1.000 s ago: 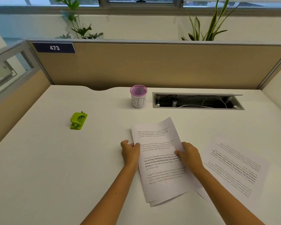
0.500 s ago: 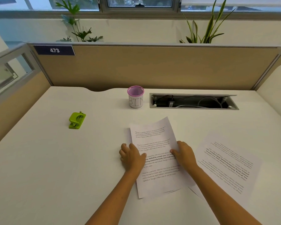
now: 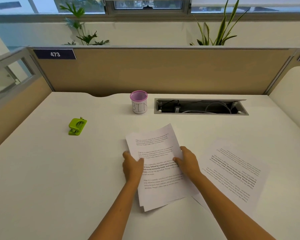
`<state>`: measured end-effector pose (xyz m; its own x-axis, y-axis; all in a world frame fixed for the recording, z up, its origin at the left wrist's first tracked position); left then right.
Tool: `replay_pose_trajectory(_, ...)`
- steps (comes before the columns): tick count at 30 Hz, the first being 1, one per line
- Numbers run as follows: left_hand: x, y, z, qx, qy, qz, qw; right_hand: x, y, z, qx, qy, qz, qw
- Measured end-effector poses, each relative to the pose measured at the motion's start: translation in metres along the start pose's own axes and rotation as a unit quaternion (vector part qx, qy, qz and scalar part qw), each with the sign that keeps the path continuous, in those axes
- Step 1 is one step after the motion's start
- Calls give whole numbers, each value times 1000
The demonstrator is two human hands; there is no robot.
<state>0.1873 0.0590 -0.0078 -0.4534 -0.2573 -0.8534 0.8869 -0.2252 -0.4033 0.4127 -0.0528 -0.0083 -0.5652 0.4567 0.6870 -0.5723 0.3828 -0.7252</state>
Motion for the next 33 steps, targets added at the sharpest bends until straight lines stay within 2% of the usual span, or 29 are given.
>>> replay_pose_trajectory(3,8,-5,0,8,34,0,999,2,-7,7,12,3,-70,997)
replay_pose_trajectory(6,15,-7,-3,50,51,26,997,-7,-44,27,-97,-14,-80,992)
replay_pose_trajectory(8,21,-11,-6,68,56,34,996,-26,-70,50,-179,0,-26,984)
replay_pose_trajectory(10,25,-15,-7,70,67,33,995,-51,-86,70,-205,45,85,974)
replay_pose_trajectory(12,28,-19,-8,68,75,29,994,-75,-88,83,-164,101,197,961)
replay_pose_trajectory(15,29,-21,-9,77,84,21,993,-100,-79,95,-82,127,250,956)
replay_pose_trajectory(19,30,-23,-9,95,83,24,992,-99,-63,88,4,39,249,968)
replay_pose_trajectory(23,34,-30,-12,106,75,16,991,-89,-54,74,91,-26,257,962)
replay_pose_trajectory(28,37,-38,-10,98,83,14,992,-77,-48,68,138,-62,232,961)
replay_pose_trajectory(30,36,-37,-10,99,86,15,991,-72,-56,66,95,-53,167,980)
replay_pose_trajectory(33,37,-38,-11,98,86,14,991,-78,-98,69,-87,12,119,989)
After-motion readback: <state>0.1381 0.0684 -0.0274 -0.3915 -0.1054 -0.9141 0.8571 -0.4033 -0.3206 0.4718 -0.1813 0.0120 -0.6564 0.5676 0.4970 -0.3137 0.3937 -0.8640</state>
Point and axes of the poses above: each hand's wrist, its own z-axis away from the middle knuckle, its own y-axis out of the palm, x = y × z, the point moved 10 cm from there along -z, towards the middle knuckle, and after that the axes turned 5 degrees about -y, right-handed, at the moved point
